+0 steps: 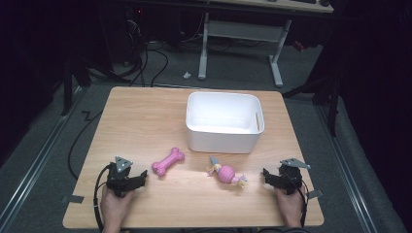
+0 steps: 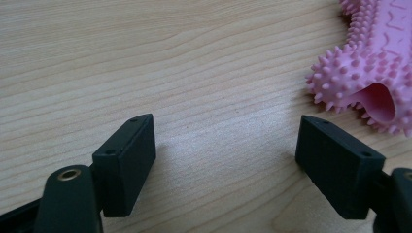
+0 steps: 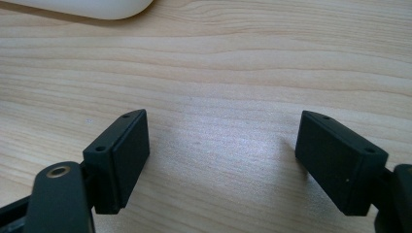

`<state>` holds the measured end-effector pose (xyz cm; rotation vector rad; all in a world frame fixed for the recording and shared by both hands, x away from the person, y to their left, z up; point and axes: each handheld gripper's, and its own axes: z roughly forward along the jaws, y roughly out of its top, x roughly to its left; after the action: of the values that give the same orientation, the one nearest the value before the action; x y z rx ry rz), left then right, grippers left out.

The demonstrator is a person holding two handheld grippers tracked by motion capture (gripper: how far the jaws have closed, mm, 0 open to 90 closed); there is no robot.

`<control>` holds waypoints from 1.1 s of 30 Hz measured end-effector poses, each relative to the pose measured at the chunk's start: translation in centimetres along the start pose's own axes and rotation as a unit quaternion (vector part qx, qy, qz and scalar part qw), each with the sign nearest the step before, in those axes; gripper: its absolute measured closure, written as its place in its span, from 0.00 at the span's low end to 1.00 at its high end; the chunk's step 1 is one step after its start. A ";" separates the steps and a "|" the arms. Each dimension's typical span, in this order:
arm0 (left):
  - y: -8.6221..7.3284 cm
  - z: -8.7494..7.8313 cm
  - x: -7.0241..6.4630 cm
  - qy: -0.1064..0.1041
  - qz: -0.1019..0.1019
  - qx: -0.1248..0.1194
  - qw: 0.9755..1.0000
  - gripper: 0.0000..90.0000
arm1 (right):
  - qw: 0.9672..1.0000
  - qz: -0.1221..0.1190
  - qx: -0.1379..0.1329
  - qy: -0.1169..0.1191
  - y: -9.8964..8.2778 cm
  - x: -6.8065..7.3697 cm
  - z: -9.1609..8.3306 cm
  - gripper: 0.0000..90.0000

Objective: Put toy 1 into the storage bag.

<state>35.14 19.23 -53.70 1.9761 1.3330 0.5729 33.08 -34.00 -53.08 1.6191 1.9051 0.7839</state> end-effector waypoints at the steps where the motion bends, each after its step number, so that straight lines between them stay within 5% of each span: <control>1: 0.0 0.0 0.0 0.000 0.000 0.000 1.000 0.25 | 1.000 0.000 0.000 0.000 0.0 0.0 0.0 0.23; 17: 0.1 0.2 0.1 -0.023 0.019 0.010 1.000 0.14 | 1.000 -0.003 -0.001 0.000 0.0 0.2 -0.1 0.25; 33: 0.0 -0.4 0.4 -0.034 0.001 0.013 0.999 0.17 | 1.000 -0.008 -0.004 0.004 0.0 0.2 0.0 0.26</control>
<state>35.01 19.72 -53.39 2.0001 1.3025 0.4883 33.04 -33.83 -53.07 1.5975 1.9162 0.7914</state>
